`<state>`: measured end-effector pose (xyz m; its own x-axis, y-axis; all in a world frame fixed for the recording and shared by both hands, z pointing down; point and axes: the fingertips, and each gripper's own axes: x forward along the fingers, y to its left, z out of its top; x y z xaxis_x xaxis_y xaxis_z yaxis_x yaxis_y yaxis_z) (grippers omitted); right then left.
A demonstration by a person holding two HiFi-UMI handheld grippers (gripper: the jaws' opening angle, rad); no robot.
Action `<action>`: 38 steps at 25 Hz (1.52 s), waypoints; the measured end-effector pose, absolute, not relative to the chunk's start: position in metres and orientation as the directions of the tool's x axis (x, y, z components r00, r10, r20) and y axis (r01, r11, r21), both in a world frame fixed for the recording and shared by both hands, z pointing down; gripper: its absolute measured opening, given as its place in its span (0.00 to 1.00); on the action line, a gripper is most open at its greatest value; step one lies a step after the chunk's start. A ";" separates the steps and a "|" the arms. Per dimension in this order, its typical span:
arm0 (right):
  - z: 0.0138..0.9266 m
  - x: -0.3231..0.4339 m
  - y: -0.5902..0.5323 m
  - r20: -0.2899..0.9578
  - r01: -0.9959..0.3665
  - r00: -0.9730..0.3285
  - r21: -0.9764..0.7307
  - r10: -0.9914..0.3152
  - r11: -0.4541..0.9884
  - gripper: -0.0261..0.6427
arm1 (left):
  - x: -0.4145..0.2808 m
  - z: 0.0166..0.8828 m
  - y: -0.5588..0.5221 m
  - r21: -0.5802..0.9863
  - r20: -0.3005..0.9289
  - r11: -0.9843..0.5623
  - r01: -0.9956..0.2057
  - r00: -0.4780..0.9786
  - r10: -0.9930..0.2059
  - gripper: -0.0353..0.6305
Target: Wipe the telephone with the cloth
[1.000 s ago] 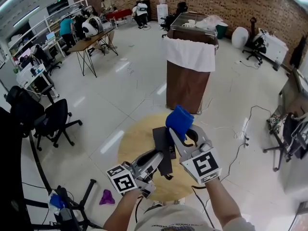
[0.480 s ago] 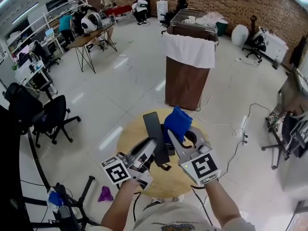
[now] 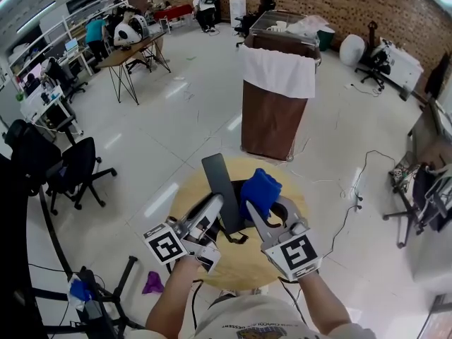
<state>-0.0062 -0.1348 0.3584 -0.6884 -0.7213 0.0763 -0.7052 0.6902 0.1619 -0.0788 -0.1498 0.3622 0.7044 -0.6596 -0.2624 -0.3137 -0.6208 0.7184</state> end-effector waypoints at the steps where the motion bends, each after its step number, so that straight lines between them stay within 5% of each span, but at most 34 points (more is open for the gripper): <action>1: 0.361 -0.006 -0.134 0.082 -0.704 -0.690 0.157 -0.719 0.693 0.13 | -0.079 0.361 -0.151 0.716 -0.263 -0.622 -0.317 0.703 -0.661 0.15; 14: 0.375 -0.004 -0.123 0.092 -0.705 -0.700 0.066 -0.708 0.706 0.13 | -0.080 0.354 -0.156 0.725 -0.284 -0.630 -0.278 0.713 -0.641 0.15; 28: 0.392 -0.003 -0.127 -0.007 -0.506 -0.820 -0.458 -0.572 0.731 0.13 | -0.068 0.347 -0.143 0.723 -0.308 -0.665 -0.190 0.773 -0.555 0.15; 38: 0.377 -0.006 -0.134 -0.058 -0.473 -0.828 -0.461 -0.557 0.751 0.13 | -0.061 0.353 -0.129 0.726 -0.326 -0.674 -0.138 0.793 -0.514 0.15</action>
<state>-0.0062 -0.1344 0.3772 -0.8283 -0.5573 -0.0584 -0.4729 0.7511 -0.4606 -0.0613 -0.1292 0.3526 0.7933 -0.5139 -0.3264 -0.1378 -0.6738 0.7260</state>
